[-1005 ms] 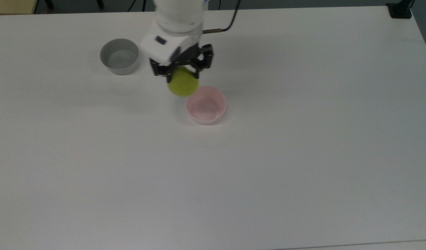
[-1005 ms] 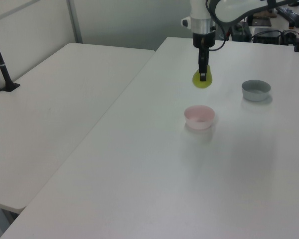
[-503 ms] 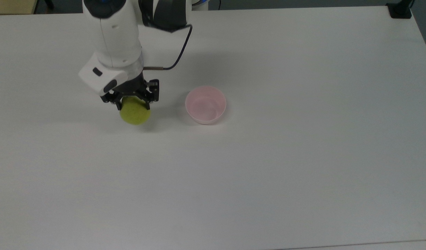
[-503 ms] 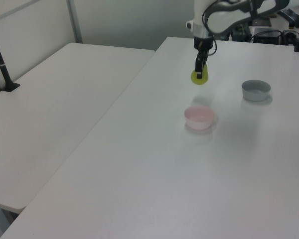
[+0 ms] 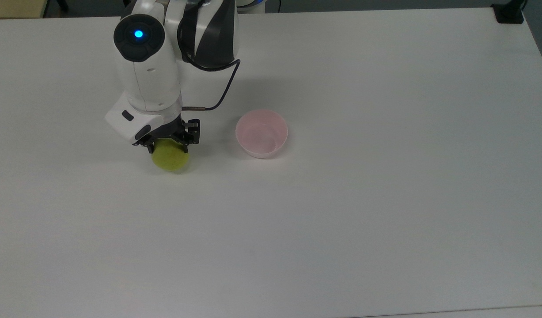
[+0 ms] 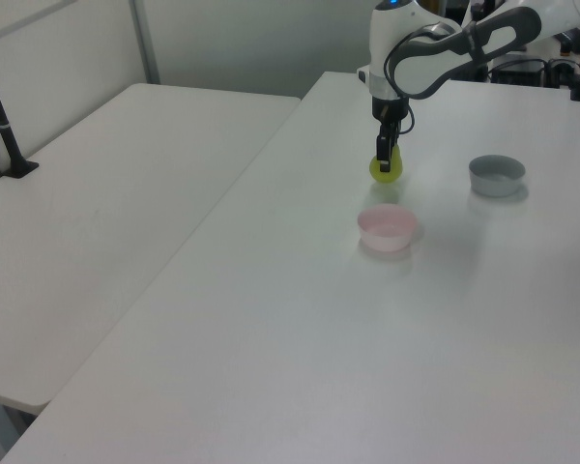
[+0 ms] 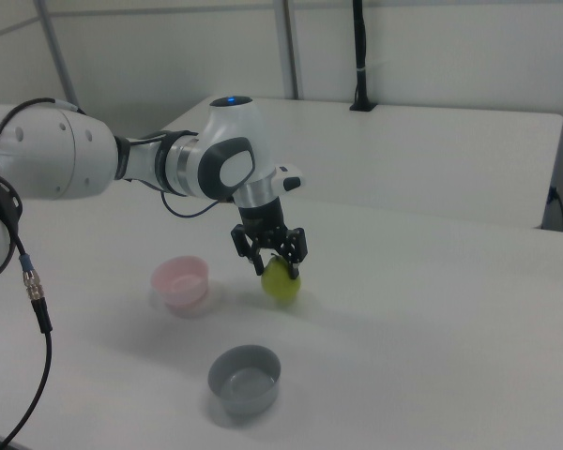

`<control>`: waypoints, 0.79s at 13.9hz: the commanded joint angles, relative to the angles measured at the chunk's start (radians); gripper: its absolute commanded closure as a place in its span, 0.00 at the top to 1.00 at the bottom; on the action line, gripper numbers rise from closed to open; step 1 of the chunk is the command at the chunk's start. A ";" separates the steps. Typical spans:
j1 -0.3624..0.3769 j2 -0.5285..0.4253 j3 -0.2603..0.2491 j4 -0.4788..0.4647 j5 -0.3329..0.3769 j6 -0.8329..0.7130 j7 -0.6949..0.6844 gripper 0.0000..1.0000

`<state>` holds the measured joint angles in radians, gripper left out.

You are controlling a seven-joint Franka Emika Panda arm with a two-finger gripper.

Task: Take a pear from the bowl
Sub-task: 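Carry the pear beside the pink bowl and lower it to the table, then open the gripper to release the pear and raise it away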

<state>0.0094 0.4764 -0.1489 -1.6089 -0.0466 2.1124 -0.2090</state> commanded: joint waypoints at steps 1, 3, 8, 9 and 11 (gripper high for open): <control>0.001 0.001 -0.001 -0.003 -0.018 0.005 -0.018 1.00; 0.001 -0.012 -0.001 -0.002 -0.018 -0.005 -0.013 1.00; 0.096 -0.181 0.006 0.006 -0.016 -0.153 0.188 1.00; 0.127 -0.218 0.006 0.006 -0.016 -0.208 0.242 1.00; 0.149 -0.300 0.014 0.004 -0.006 -0.316 0.258 1.00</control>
<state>0.1313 0.2749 -0.1364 -1.5767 -0.0520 1.8976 0.0065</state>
